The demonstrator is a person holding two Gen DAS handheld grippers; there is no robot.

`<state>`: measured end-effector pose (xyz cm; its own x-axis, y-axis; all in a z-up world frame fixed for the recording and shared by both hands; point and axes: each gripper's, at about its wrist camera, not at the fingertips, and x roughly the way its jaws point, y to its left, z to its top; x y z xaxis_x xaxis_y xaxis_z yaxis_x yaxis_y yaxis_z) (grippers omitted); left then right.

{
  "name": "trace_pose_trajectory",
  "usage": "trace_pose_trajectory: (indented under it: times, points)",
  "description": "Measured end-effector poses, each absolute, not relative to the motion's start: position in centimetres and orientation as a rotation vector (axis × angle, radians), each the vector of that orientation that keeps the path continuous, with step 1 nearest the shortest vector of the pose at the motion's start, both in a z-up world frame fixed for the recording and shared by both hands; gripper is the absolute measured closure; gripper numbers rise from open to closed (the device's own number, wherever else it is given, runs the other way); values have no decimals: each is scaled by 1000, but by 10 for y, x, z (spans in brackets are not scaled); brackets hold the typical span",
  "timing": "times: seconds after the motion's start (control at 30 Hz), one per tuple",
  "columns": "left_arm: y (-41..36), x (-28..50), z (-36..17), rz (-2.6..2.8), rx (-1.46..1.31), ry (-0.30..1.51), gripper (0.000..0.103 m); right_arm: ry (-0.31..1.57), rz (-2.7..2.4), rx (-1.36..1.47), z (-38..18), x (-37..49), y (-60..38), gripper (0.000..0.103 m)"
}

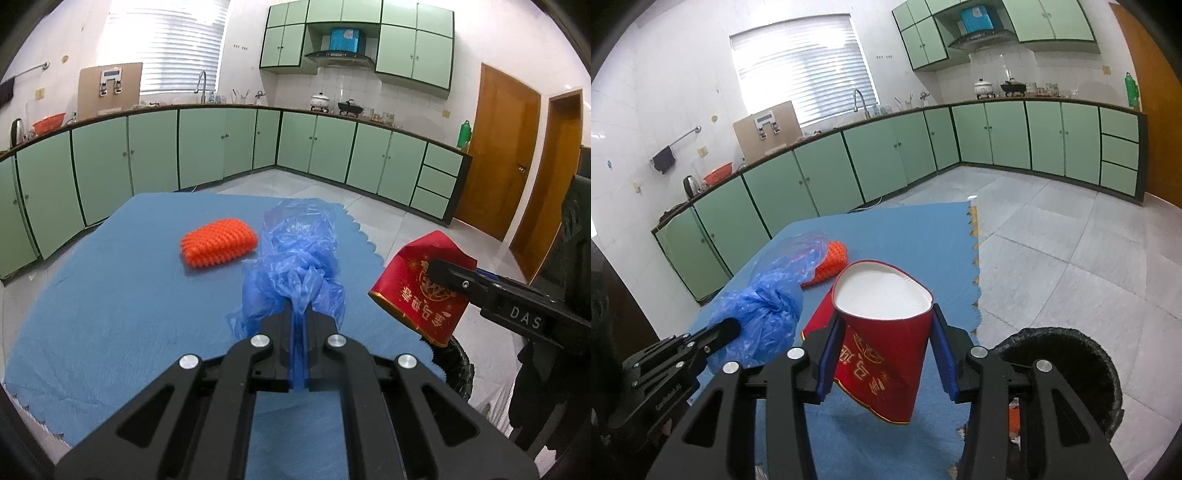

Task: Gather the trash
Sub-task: 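Carry the blue bag and red cup over the bin with both tools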

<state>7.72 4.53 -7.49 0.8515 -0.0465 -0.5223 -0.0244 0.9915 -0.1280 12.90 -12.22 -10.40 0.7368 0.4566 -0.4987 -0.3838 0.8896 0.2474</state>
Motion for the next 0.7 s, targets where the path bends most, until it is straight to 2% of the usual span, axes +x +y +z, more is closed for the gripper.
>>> trace_pose_trajectory:
  times: [0.7]
  points:
    - [-32, 100, -66, -178, -108, 516, 101, 506, 276, 166, -84, 113, -211, 58]
